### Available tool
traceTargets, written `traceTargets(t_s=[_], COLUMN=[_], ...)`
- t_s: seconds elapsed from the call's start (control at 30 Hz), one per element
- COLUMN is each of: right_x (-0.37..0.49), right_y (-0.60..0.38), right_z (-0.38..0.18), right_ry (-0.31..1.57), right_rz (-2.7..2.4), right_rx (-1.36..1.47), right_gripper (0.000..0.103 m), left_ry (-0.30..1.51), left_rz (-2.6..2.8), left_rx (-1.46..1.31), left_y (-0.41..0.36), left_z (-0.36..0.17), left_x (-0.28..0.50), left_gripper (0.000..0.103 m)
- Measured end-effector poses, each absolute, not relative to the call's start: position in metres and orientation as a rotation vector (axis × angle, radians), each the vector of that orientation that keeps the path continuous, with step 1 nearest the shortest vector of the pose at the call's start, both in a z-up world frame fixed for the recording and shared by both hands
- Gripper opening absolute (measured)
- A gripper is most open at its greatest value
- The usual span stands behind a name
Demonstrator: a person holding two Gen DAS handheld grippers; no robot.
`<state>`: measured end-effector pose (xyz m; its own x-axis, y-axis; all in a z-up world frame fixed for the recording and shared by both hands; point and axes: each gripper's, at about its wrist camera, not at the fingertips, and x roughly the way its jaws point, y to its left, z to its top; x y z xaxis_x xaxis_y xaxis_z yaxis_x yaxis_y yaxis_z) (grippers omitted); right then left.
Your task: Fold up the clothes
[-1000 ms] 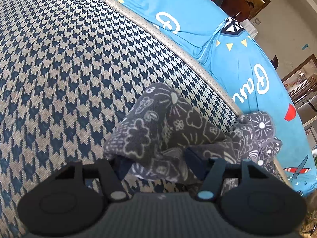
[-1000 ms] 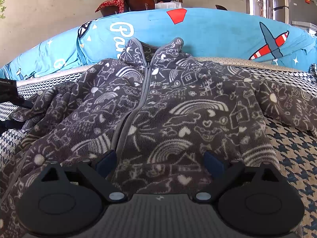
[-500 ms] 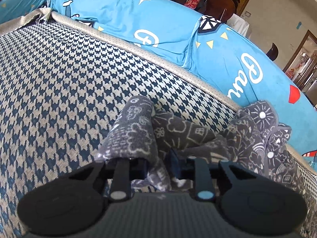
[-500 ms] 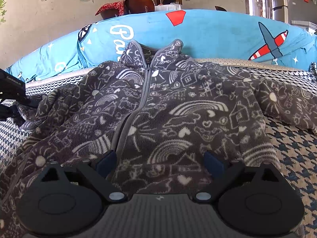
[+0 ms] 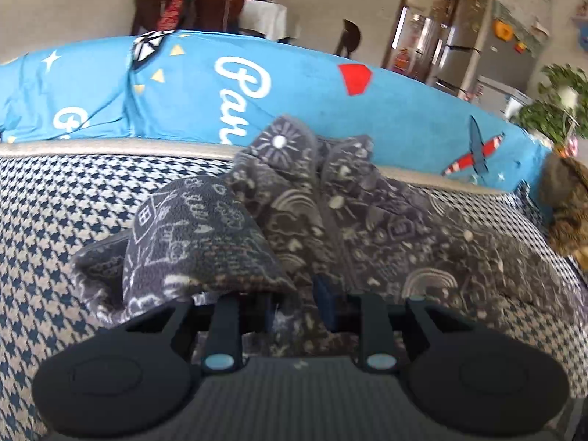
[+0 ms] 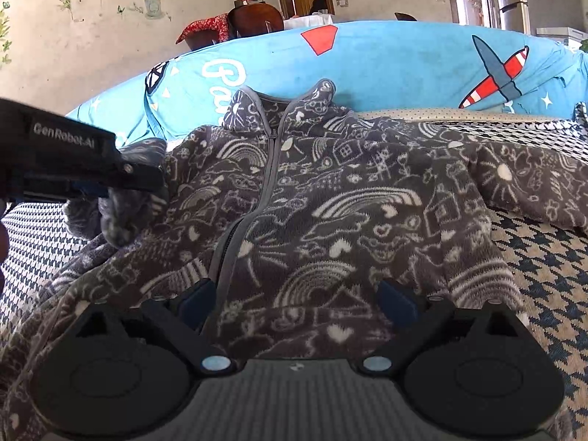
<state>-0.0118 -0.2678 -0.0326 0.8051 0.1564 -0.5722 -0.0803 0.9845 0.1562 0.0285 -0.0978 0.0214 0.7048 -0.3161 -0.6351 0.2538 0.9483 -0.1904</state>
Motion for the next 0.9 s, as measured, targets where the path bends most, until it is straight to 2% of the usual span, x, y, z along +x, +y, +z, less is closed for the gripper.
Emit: traceTargets(t_s=[0.1,0.17,0.2,0.27,0.5,0.7,0.9], right_x=[-0.012,-0.012,-0.012,-0.012,-0.012,-0.011,-0.011], right_y=[-0.269,-0.269,-0.269,-0.269,-0.269,-0.267,-0.267], right_z=[-0.033,-0.033,-0.033,-0.033,-0.033,-0.033,-0.033], right_ry=[0.619,0.618,0.617,0.618,0.620,0.624,0.624], right_rz=[0.129,0.131,0.131,0.130,0.129,0.127,0.126], right_rx=[0.133,0.136,0.137,0.136,0.132,0.123,0.123], right_gripper=[0.096,0.096,0.096,0.096,0.096,0.097,0.097], left_ry=[0.752,0.764,0.768,0.764,0.710,0.655,0.720], left_rz=[-0.371,-0.403,-0.417,-0.441,-0.460,-0.336,-0.115], left_rx=[-0.053,-0.038,-0.031,-0.026,-0.171,-0.318,-0.416], left_y=[-0.109,-0.111,-0.111,-0.109,-0.055,0.003,0.042], left_z=[0.017,0.015,0.014,0.016,0.038,0.050,0.027], left_x=[0.021,0.012,0.008,-0.001,-0.026,-0.029,-0.006], left_gripper=[0.038,0.055,0.059,0.076,0.080,0.091,0.089])
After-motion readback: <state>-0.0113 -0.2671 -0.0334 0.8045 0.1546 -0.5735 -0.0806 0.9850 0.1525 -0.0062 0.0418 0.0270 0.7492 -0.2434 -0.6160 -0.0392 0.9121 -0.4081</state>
